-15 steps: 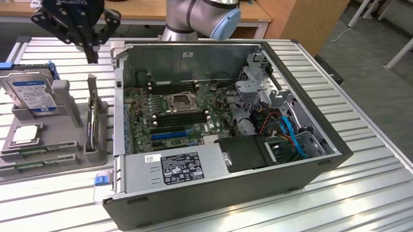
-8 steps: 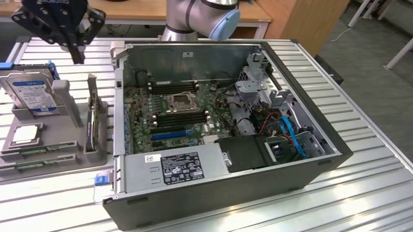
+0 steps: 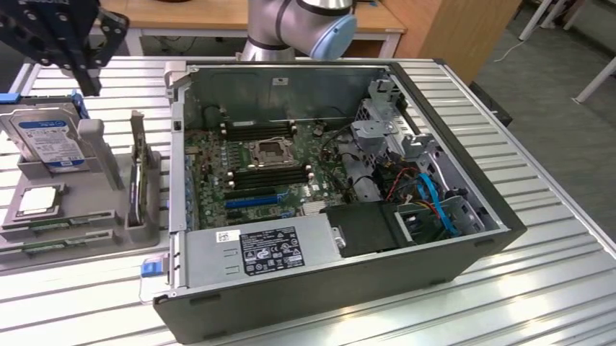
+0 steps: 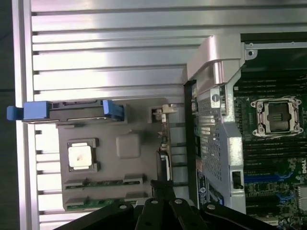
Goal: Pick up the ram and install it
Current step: 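Reach for the ram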
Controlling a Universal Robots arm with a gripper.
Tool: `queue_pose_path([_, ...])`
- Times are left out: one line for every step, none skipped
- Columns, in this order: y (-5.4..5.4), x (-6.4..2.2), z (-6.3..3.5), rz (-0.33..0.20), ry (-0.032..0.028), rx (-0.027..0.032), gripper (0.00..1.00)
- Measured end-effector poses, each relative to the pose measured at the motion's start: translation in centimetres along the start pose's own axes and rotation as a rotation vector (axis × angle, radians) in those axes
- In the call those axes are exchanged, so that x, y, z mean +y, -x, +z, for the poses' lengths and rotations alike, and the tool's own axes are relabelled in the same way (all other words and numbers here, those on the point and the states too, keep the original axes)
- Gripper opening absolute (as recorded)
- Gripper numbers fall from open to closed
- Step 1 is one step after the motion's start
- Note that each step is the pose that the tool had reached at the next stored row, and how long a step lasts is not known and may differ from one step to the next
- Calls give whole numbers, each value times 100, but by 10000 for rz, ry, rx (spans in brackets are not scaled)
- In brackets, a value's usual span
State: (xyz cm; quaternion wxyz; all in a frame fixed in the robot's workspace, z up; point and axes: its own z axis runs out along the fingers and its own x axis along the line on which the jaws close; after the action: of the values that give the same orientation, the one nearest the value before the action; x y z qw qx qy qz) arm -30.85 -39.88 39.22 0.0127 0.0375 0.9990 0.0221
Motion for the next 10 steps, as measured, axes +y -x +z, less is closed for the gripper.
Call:
queue_pose_path([-33, -3, -1, -2, 0, 0, 10])
queue_pose_path([-66, -5, -1, -2, 0, 0, 10])
queue_pose_path([-99, -8, -2, -2, -1, 0, 10])
queue_pose_path([-132, -11, -3, -2, -1, 0, 10])
queue_pose_path([-164, -13, -3, -1, -1, 0, 10])
queue_pose_path([-197, -15, -3, -1, 0, 0, 10])
queue_pose_path([-230, -17, -3, 0, 0, -1, 10])
queue_pose_path([-265, -20, -4, 0, -1, -1, 10])
queue_pose_path([-296, -22, -5, -2, -1, 0, 10])
queue_pose_path([-327, -25, -5, -2, 0, -1, 10])
